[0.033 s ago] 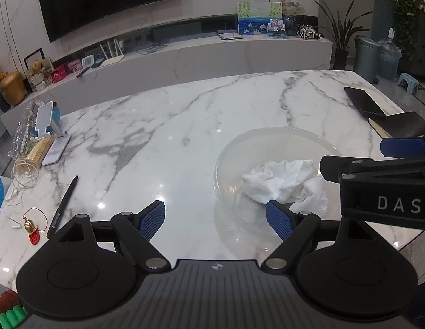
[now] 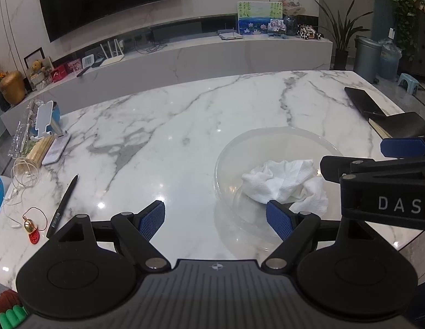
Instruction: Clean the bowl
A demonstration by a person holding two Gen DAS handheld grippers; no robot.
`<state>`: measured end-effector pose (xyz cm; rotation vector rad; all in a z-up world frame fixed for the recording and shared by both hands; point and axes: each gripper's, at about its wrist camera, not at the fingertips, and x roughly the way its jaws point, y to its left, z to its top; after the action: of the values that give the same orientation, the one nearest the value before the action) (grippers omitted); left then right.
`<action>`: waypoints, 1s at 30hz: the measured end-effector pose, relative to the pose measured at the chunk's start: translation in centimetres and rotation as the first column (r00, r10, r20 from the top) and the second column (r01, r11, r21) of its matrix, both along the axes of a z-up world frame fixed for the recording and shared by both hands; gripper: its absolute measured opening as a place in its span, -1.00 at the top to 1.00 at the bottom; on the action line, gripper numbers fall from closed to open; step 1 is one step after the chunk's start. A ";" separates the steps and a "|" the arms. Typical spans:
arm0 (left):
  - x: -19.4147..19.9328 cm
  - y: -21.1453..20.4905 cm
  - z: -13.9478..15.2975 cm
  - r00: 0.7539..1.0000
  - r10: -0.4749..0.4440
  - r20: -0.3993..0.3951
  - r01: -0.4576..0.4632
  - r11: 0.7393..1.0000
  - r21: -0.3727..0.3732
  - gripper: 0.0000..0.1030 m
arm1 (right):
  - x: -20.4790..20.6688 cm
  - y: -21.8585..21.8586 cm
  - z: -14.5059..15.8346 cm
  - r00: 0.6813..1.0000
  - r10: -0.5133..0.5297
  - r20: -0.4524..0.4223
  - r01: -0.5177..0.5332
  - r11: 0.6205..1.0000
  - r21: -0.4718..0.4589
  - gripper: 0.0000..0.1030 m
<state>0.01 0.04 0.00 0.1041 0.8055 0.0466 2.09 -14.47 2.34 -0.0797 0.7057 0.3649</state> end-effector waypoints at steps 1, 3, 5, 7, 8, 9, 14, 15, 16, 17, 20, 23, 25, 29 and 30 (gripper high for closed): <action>0.0 0.0 0.0 1.000 0.001 0.000 -0.001 1.000 0.000 -0.56 | 0.0 0.0 0.0 1.000 0.000 0.000 0.000 1.000 0.000 -0.52; 0.0 0.1 0.0 1.000 0.002 0.000 -0.002 1.000 0.001 -0.56 | 0.0 0.0 0.0 1.000 0.000 -0.001 0.000 1.000 0.001 -0.52; 0.0 0.2 0.0 1.000 0.003 0.000 -0.003 1.000 0.001 -0.56 | 0.0 0.0 0.0 1.000 0.000 -0.001 0.000 1.000 0.002 -0.52; 0.0 0.2 0.0 1.000 0.005 0.000 -0.005 1.000 0.001 -0.56 | 0.0 0.1 0.0 1.000 0.000 -0.002 0.000 1.000 0.002 -0.52; 0.1 0.3 0.0 1.000 0.005 0.000 -0.005 1.000 0.002 -0.56 | 0.0 0.0 0.1 1.000 0.000 -0.002 0.000 1.000 0.002 -0.52; 0.1 0.3 0.0 1.000 0.006 0.000 -0.006 1.000 0.002 -0.56 | 0.0 0.0 0.1 1.000 0.000 -0.001 0.000 1.000 0.003 -0.52; 0.1 0.4 0.0 1.000 0.009 0.000 -0.009 1.000 0.003 -0.56 | -0.1 -0.2 0.0 1.000 -0.001 0.002 0.001 1.000 0.002 -0.52; 0.1 0.4 0.0 1.000 0.009 0.000 -0.009 1.000 0.003 -0.56 | -0.1 -0.2 0.1 1.000 -0.001 0.002 0.001 1.000 0.002 -0.52; 0.1 0.4 0.1 1.000 0.008 0.000 -0.008 1.000 0.004 -0.56 | -0.1 -0.2 0.1 1.000 -0.002 0.003 0.002 1.000 0.002 -0.52; 0.1 0.4 0.2 1.000 0.007 0.000 -0.007 1.000 0.004 -0.56 | -0.1 -0.2 0.1 1.000 -0.002 0.003 0.002 1.000 0.002 -0.52; 0.1 0.3 0.1 1.000 0.013 0.002 -0.013 1.000 0.002 -0.56 | -0.1 -0.2 0.1 1.000 -0.002 0.003 0.002 1.000 0.002 -0.52; 0.1 0.4 0.1 1.000 0.013 0.003 -0.013 1.000 0.002 -0.56 | -0.1 -0.2 0.1 1.000 -0.002 0.003 0.002 1.000 0.002 -0.52; 0.1 0.4 0.1 1.000 0.013 0.002 -0.013 1.000 0.002 -0.56 | -0.1 -0.2 0.1 1.000 -0.001 0.003 0.001 1.000 0.002 -0.52; 0.1 0.4 0.2 1.000 0.013 0.002 -0.013 1.000 0.002 -0.56 | -0.1 -0.2 0.1 1.000 -0.002 0.003 0.002 1.000 0.002 -0.52; 0.2 0.4 0.2 1.000 0.014 0.002 -0.014 1.000 0.002 -0.56 | -0.1 -0.1 0.1 1.000 -0.002 0.003 0.002 1.000 0.002 -0.52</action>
<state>0.20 0.43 0.20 0.0998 0.8047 0.0608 1.98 -14.62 2.43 -0.0773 0.7019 0.3635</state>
